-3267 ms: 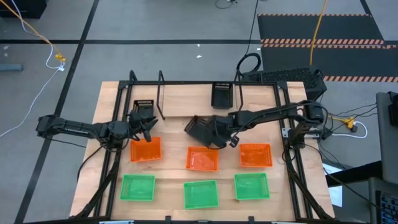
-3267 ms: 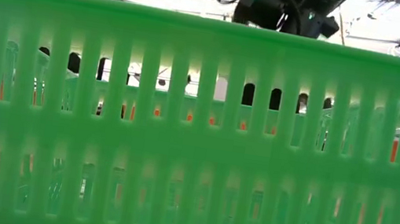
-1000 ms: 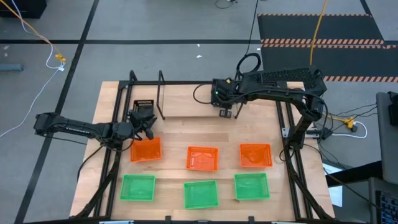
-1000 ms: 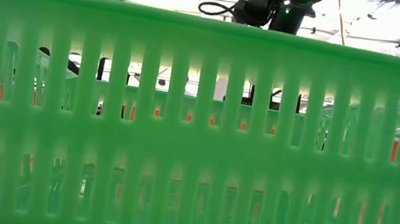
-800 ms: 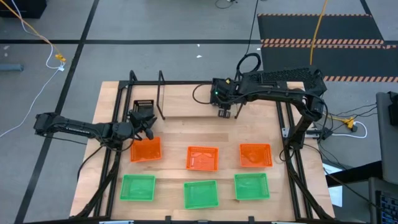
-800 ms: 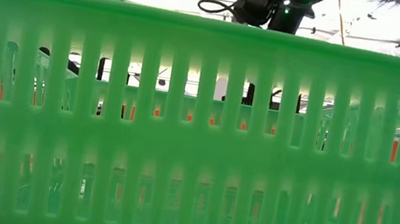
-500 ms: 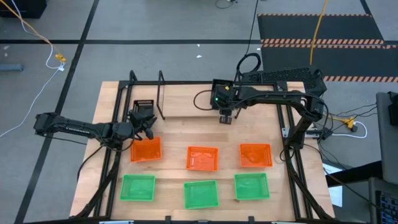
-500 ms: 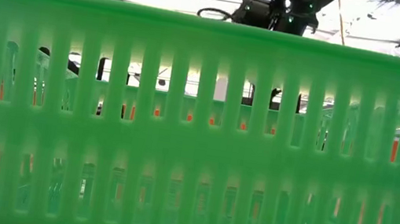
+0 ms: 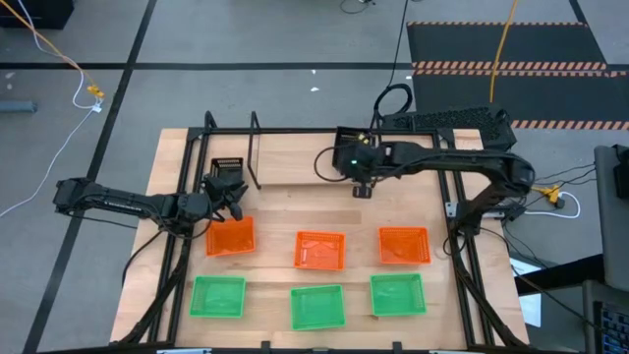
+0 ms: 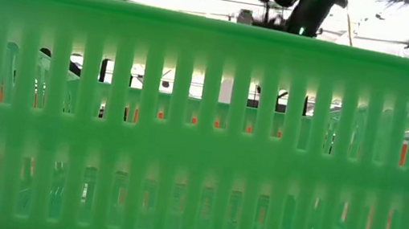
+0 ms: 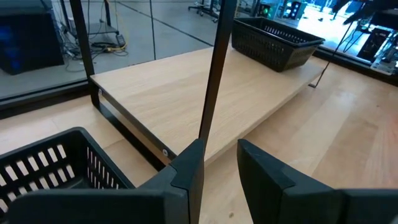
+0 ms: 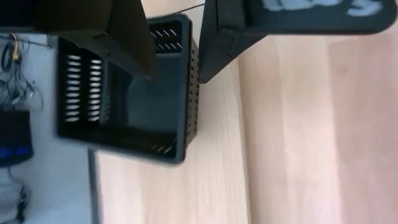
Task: Stack baskets on shelf by color
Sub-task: Stack the black bin on the black bins on the shelf
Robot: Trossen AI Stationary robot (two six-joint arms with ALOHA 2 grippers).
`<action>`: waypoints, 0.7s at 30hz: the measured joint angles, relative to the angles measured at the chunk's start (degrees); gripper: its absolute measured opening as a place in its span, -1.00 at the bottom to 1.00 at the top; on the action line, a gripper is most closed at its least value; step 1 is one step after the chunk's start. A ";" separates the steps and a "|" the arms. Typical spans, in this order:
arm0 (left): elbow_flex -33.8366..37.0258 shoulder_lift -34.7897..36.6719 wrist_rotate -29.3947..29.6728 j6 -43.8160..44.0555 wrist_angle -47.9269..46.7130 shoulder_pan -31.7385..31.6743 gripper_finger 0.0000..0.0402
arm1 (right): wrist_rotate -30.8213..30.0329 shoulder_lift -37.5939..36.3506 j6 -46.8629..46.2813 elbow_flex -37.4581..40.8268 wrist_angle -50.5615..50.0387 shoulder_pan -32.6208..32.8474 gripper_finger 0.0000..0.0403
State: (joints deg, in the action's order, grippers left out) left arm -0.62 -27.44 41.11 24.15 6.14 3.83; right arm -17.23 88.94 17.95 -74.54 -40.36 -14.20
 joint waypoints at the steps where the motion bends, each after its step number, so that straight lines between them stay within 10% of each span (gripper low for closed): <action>1: 0.00 0.00 -0.01 0.01 -0.06 -0.01 -0.52 | 1.34 -1.30 -1.01 0.00 0.52 0.33 -0.45; 13: -6.16 0.01 -2.94 6.08 -14.03 -0.06 -0.51 | 8.52 -12.63 -6.35 23.03 50.03 5.03 -0.45; 21: -20.79 -8.31 -13.90 9.13 -43.07 -0.04 -0.19 | 8.52 -18.59 -6.18 27.91 54.47 5.44 -0.45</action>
State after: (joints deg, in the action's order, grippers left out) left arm -21.42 -35.75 27.21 33.27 -36.94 3.78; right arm -8.71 70.35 11.76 -46.63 14.12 -8.77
